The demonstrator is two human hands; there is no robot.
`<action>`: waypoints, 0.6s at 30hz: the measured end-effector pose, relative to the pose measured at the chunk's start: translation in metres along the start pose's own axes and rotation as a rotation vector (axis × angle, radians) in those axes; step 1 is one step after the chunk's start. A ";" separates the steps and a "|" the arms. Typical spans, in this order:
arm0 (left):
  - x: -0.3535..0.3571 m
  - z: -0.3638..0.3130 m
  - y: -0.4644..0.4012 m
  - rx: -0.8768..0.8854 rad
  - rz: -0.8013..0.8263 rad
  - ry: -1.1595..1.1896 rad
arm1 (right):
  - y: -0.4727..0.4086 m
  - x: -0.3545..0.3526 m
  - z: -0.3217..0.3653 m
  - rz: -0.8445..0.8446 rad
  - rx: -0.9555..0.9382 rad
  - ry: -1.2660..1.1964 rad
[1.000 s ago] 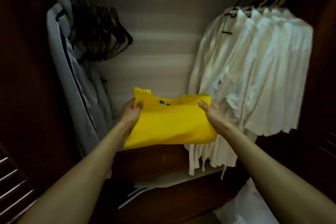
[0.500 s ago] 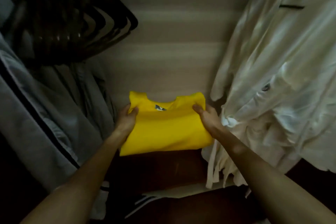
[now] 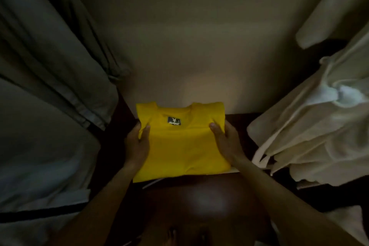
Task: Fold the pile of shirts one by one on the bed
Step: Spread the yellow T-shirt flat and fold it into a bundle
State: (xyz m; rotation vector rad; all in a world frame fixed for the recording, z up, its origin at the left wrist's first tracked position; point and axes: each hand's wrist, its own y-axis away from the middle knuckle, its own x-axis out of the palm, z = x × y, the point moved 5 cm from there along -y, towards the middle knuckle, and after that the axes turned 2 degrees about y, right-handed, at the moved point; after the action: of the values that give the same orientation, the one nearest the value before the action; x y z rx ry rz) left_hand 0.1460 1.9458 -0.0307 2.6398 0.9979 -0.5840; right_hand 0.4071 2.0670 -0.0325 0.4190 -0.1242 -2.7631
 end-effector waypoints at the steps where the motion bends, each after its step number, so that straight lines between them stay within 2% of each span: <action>1: 0.012 0.020 -0.006 -0.001 0.012 -0.005 | -0.004 0.008 -0.024 -0.001 0.025 -0.004; 8: 0.095 0.155 -0.042 -0.101 0.052 0.082 | -0.040 0.048 -0.168 -0.070 0.163 -0.046; 12: 0.126 0.214 -0.068 -0.135 0.073 0.094 | -0.074 0.072 -0.218 -0.040 0.171 0.008; 18: 0.149 0.226 -0.136 -0.113 0.043 0.110 | -0.142 0.095 -0.242 -0.056 0.209 0.052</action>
State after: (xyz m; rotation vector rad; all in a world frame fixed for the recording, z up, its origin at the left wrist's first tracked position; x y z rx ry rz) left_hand 0.0930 2.0461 -0.3112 2.6098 0.9713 -0.3654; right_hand 0.3492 2.1585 -0.3084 0.5554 -0.3962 -2.8020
